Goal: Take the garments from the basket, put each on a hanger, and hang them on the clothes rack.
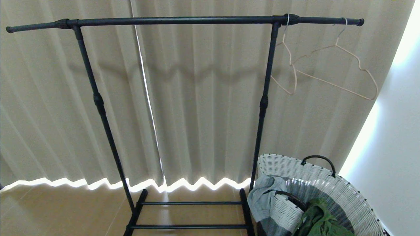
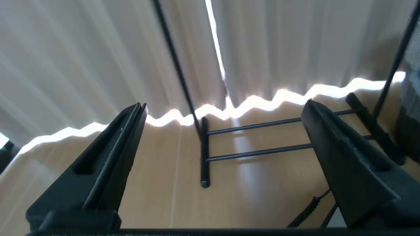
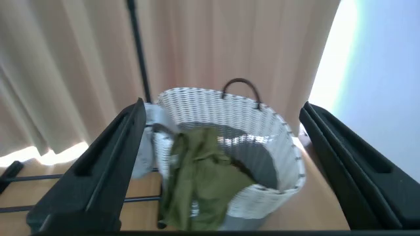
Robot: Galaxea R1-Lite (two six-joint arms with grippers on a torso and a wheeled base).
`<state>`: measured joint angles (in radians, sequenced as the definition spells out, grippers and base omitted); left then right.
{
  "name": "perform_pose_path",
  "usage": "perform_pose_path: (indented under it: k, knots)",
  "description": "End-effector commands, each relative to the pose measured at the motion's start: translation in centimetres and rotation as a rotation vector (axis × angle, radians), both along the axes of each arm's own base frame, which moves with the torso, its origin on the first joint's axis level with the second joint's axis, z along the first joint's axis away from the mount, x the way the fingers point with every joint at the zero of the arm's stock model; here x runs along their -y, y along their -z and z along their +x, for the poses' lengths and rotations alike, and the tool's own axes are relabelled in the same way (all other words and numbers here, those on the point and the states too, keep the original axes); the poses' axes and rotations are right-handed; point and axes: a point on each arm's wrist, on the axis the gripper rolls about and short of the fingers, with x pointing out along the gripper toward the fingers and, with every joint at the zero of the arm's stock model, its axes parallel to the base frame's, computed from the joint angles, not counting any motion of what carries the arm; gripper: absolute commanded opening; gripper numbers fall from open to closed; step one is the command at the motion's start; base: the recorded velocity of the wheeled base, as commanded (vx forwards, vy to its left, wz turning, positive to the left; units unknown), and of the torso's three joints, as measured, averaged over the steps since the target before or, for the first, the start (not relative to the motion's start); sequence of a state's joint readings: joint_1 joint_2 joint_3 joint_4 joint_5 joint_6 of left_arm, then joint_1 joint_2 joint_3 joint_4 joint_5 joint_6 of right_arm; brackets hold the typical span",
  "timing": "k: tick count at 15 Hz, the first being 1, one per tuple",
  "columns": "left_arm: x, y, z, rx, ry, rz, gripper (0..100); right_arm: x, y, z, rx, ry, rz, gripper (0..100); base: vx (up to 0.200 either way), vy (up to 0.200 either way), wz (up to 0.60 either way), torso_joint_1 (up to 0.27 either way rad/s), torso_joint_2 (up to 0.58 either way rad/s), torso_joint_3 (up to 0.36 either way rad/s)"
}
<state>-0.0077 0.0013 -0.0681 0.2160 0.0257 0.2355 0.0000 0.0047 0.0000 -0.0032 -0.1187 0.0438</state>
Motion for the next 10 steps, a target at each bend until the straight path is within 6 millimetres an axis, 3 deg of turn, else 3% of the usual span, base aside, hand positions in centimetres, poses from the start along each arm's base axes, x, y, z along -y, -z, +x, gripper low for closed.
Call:
perform_pose_path:
  k: [1, 6, 10]
  knots:
    - [0.0, 0.02, 0.01, -0.001, 0.0, 0.001, 100, 0.0, 0.01, 0.01, -0.003, -0.001, -0.001, 100, 0.0, 0.0, 0.0, 0.0, 0.0, 0.0]
    - [0.0, -0.02, -0.01, 0.0, 0.0, 0.001, 100, 0.0, 0.0, 0.01, -0.002, -0.001, -0.004, 100, 0.0, 0.0, 0.0, 0.0, 0.0, 0.0]
    - [0.0, 0.01, 0.02, -0.003, 0.001, 0.001, 100, 0.01, 0.0, 0.01, -0.002, 0.002, -0.002, 100, 0.2, 0.0, 0.0, 0.0, 0.0, 0.002]
